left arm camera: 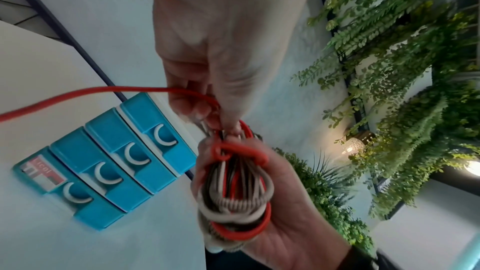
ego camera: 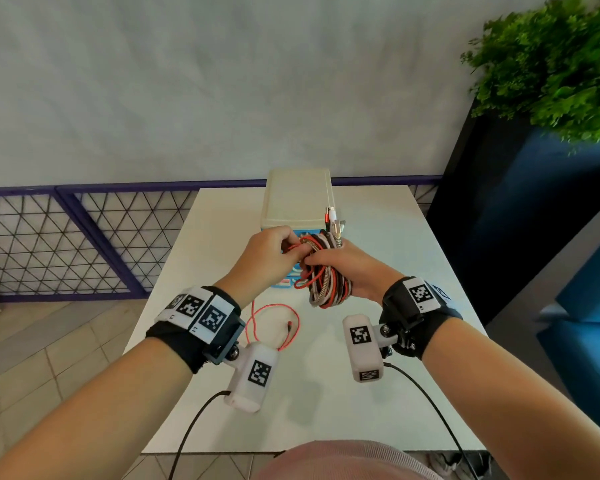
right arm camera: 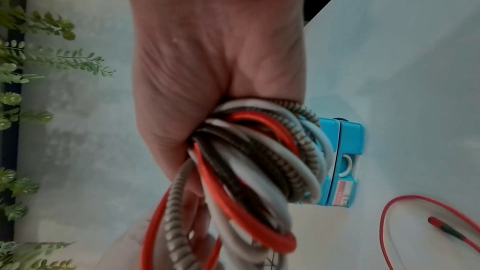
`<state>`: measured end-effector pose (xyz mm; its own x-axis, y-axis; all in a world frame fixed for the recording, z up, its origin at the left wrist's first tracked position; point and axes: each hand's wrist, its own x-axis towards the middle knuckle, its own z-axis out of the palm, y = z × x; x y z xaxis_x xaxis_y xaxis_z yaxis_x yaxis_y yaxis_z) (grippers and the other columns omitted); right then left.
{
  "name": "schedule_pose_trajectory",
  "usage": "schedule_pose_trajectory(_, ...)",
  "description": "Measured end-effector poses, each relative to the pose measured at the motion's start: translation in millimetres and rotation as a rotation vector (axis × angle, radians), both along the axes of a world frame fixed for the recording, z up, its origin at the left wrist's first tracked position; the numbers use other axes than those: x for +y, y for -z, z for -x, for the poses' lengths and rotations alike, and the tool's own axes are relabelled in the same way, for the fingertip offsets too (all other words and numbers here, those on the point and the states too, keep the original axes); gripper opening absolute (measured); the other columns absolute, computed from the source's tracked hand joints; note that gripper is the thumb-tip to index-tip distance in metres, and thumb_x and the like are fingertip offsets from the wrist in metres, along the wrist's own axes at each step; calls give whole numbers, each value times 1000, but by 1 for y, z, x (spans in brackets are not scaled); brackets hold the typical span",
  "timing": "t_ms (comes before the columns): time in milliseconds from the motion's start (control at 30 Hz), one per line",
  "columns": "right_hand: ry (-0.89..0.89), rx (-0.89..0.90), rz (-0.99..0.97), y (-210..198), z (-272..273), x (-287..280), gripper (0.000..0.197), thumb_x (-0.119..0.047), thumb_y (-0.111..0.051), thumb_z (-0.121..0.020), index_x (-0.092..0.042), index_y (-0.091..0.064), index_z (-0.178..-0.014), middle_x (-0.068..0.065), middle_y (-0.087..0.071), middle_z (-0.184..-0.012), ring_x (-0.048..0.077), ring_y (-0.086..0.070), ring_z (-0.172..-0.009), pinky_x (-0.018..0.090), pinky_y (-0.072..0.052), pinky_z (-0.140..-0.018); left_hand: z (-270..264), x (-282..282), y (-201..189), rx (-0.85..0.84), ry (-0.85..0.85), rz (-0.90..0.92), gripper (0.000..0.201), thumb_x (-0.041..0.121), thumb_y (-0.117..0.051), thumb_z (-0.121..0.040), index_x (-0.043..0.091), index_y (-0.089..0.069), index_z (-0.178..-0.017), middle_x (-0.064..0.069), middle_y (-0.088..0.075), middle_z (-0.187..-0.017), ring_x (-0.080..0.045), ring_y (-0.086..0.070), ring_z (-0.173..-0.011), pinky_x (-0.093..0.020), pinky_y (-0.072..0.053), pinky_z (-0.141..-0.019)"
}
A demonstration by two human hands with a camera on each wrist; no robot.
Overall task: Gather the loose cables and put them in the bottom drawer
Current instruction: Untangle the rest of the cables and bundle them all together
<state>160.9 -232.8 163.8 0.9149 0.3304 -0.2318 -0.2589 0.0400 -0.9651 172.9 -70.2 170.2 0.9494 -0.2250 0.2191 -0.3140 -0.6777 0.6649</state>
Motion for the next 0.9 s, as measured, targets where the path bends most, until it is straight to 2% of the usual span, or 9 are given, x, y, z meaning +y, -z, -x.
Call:
schedule_pose_trajectory(100,55,-35,63,-2,0,-8,9,1,-59,-88,-6,-63,-91,8,-66,-71,15,-66,-62,26,-57,-64,1,9,-6,229,-5,12,40,43,-52,-93,6,-61,-78,3,-56,-64,-12,-47,-53,-23,-38,-52)
schedule_pose_trajectory(200,211,-65,172,-4,-3,-17,13,2,-60,-87,-7,-57,-96,9,-65,-73,14,-64,-58,22,-55,-55,5,22,-8,681,5,443,35,38,-42,-99,13,-54,-77,4,-40,-56,-12,-35,-45,-23,-35,-48)
schedule_pose_trajectory(300,285,-121,326,1,-8,-18,24,0,-63,-85,-5,-56,-107,8,-67,-80,13,-66,-64,19,-54,-55,10,22,-8,859,25,829,25,21,-42,-100,12,-59,-84,6,-50,-58,-8,-47,-49,-20,-49,-50)
schedule_pose_trajectory(433,262,-204,330,8,-6,-4,19,-1,-64,-82,-5,-62,-101,16,-70,-93,24,-70,-83,34,-57,-78,19,2,-13,866,116,979,18,13,-47,-97,10,-63,-90,2,-64,-67,-10,-66,-63,-24,-59,-71)
schedule_pose_trajectory(533,246,-225,274,6,-4,3,3,-8,-60,-87,-9,-62,-86,6,-65,-74,15,-65,-68,29,-55,-68,25,-13,-13,856,158,939,16,16,-49,-97,9,-62,-90,1,-66,-71,-11,-68,-70,-25,-58,-74)
schedule_pose_trajectory(667,200,13,-150,3,2,-4,13,-20,-59,-94,-10,-62,-85,3,-62,-59,12,-61,-47,25,-52,-50,29,-20,-7,861,141,937,18,19,-47,-98,11,-60,-88,3,-63,-65,-10,-67,-63,-21,-58,-66)
schedule_pose_trajectory(733,101,137,-278,-1,5,-8,30,-31,-53,-96,-8,-63,-80,6,-60,-57,15,-59,-45,25,-51,-47,30,-21,-6,867,122,933,18,19,-48,-98,11,-60,-87,3,-63,-65,-10,-66,-62,-21,-58,-64)
schedule_pose_trajectory(800,20,152,-278,-2,7,-10,43,-45,-51,-95,-10,-64,-72,6,-58,-54,15,-57,-42,25,-51,-46,31,-23,-5,855,106,887,19,21,-49,-97,11,-61,-85,2,-64,-66,-9,-66,-61,-20,-57,-63)
schedule_pose_trajectory(900,-28,51,-226,-1,7,-7,30,-44,-63,-86,-15,-70,-80,9,-54,-58,19,-54,-46,26,-51,-48,33,-27,-7,825,94,814,22,22,-52,-96,9,-61,-81,2,-66,-65,-8,-66,-58,-19,-56,-57)
